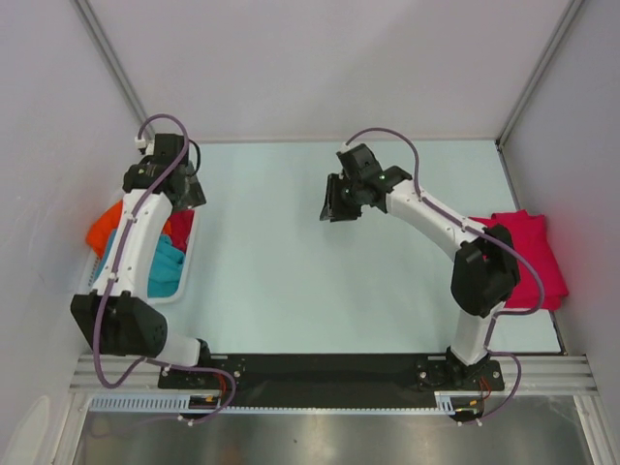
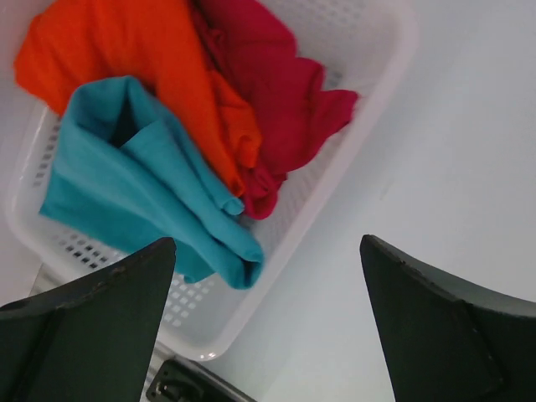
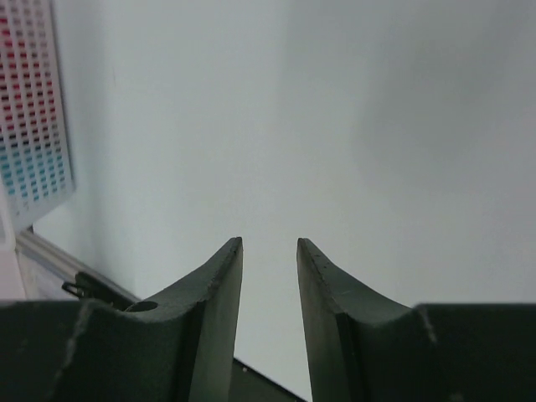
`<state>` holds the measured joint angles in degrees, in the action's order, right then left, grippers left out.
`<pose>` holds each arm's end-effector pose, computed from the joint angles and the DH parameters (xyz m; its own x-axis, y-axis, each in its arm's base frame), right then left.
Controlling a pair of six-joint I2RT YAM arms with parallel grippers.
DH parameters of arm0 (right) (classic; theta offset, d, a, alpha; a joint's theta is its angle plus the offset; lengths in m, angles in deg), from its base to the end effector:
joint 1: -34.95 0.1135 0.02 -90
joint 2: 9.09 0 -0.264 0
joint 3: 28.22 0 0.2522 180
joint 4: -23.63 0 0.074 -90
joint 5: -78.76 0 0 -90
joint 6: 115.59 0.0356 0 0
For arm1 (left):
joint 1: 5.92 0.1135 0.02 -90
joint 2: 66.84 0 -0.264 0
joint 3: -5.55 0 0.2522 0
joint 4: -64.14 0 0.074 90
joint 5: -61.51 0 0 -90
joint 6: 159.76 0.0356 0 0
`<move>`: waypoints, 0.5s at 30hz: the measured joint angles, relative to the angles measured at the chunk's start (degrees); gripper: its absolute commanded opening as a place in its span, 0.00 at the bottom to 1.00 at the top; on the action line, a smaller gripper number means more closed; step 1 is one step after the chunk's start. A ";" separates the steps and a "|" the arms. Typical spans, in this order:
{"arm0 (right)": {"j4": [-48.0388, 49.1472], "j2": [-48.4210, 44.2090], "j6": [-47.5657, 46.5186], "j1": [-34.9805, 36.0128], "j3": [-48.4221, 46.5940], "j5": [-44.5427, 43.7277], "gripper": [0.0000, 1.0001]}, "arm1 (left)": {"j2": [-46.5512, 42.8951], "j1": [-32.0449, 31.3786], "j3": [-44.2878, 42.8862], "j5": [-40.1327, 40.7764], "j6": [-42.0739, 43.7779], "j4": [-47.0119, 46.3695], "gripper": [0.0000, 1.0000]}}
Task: Fold and stack the t-shirts
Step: Put the neatly folded tshirt into the corner of the board with the right arm
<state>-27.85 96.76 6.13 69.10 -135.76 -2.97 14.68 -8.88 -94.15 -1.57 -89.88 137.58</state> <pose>0.3403 0.2370 0.2915 -0.8701 0.0385 -0.4914 -0.2056 0.8777 0.4329 0.2814 0.0016 0.3664 -0.6978 -0.2710 -0.6631 -0.4810 0.8632 0.1533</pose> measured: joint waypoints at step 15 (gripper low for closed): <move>2.01 -12.02 -0.70 1.14 10.54 8.79 0.36 | 1.64 12.98 7.98 8.24 -7.91 5.18 0.95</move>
<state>-25.84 84.74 5.43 70.24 -125.23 5.82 16.32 4.11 -86.17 6.67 -97.80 142.76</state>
